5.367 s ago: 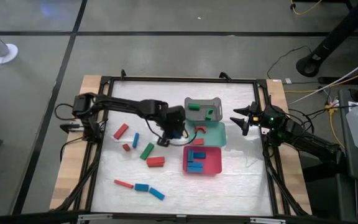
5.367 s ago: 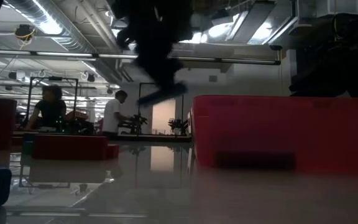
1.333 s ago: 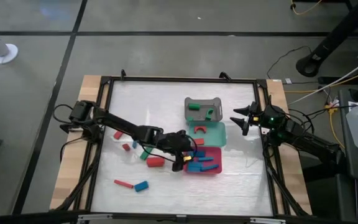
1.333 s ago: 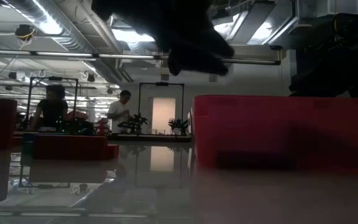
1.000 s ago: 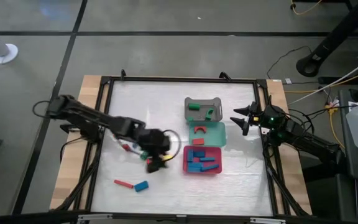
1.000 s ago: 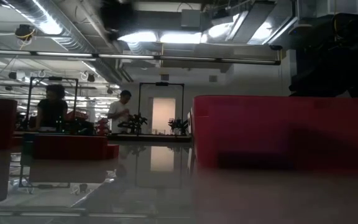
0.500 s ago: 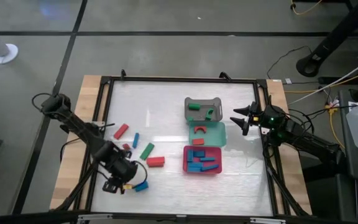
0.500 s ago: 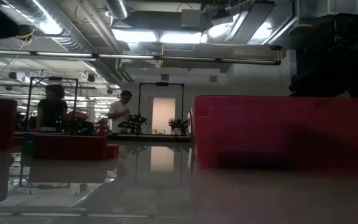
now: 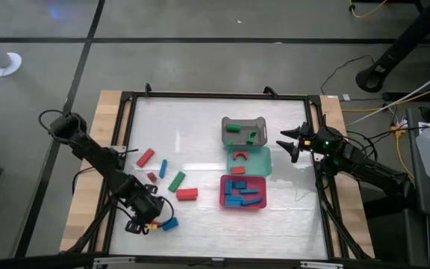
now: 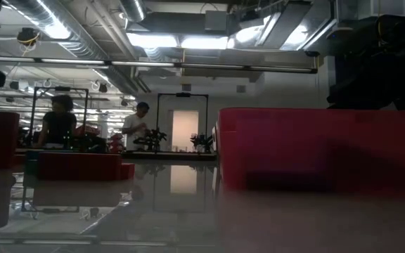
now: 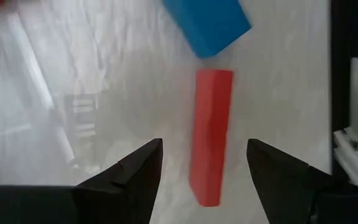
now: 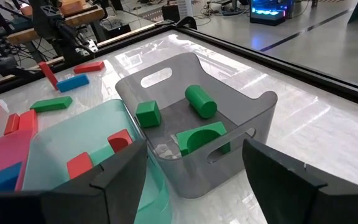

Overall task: Sort blocks
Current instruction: Put the red block into the green bin

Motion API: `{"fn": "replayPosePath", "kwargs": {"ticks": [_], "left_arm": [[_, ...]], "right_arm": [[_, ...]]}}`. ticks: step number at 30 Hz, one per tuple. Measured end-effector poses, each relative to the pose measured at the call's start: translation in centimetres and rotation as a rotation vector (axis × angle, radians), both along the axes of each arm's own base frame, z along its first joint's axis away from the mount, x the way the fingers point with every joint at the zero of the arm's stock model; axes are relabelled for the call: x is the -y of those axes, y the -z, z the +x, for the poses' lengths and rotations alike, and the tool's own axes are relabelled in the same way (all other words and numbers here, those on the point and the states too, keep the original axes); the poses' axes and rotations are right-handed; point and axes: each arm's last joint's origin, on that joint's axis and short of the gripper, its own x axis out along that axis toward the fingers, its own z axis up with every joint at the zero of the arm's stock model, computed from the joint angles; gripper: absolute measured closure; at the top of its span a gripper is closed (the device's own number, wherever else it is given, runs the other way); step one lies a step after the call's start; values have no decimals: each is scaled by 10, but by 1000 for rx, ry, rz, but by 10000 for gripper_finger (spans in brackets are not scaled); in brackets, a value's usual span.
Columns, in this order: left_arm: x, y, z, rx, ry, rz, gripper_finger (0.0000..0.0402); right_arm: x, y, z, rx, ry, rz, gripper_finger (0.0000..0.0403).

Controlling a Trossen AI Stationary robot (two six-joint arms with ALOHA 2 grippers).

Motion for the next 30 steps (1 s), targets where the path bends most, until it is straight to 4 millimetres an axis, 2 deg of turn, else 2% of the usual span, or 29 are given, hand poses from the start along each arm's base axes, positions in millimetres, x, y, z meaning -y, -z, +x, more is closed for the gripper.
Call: {"fn": "replayPosePath", "kwargs": {"ticks": [17,22,30], "left_arm": [[6,28,-25,-6,86,2,186],[1,36,-30,-38,53,19,230],[1,39,-30,-36,-1,-2,340]], "right_arm": [[0,0,0,0,0,0,139],[0,0,0,0,0,0,139],[0,0,0,0,0,0,139]]}}
